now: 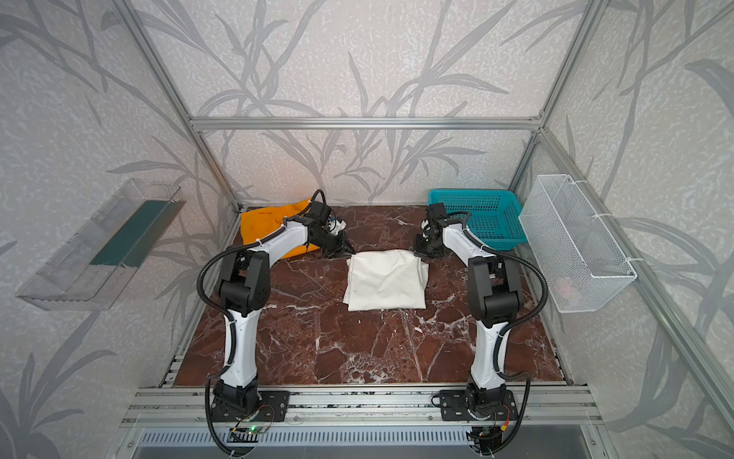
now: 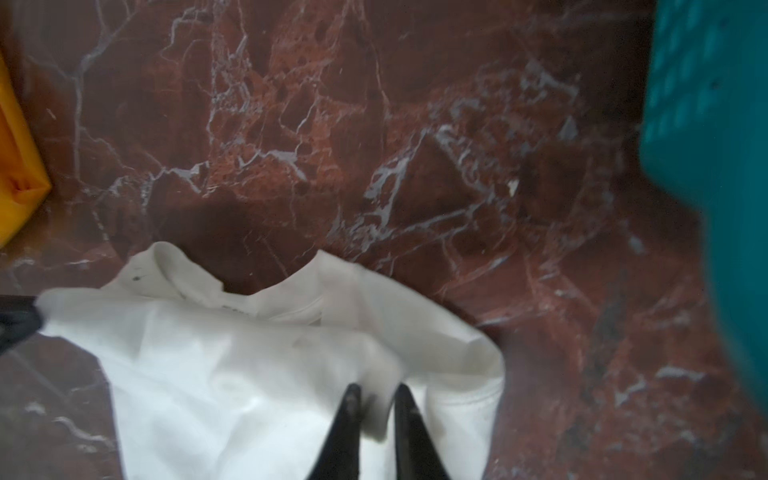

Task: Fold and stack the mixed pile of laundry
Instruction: 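Lay the folded edge down over the shirt's far end with both grippers, then grasp the folded white shirt's side with the left gripper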

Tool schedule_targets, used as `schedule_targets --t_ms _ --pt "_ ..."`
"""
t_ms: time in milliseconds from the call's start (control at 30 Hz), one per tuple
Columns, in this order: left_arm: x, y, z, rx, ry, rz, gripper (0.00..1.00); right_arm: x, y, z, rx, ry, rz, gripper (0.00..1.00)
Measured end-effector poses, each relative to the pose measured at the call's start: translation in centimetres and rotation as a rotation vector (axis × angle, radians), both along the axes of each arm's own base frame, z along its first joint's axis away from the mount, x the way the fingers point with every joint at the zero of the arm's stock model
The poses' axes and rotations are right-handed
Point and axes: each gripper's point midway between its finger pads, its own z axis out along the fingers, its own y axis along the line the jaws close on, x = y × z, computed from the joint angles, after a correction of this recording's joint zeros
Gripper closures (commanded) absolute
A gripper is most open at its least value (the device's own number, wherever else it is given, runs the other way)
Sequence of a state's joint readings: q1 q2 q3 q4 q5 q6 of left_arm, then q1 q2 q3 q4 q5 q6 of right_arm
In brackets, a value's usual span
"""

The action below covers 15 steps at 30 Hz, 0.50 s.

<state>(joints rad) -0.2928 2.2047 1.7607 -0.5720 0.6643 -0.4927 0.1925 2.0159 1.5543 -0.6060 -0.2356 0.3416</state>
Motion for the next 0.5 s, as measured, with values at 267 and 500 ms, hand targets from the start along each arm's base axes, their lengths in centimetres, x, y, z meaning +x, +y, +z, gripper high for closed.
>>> schedule_targets --t_ms 267,500 --pt "1.4 1.7 2.9 0.053 -0.135 0.090 0.65 -0.1 -0.3 4.0 -0.089 -0.178 0.037 0.53" --pt "-3.3 3.0 2.6 0.121 -0.125 0.069 0.50 -3.2 0.9 7.7 -0.074 -0.250 0.101 0.47"
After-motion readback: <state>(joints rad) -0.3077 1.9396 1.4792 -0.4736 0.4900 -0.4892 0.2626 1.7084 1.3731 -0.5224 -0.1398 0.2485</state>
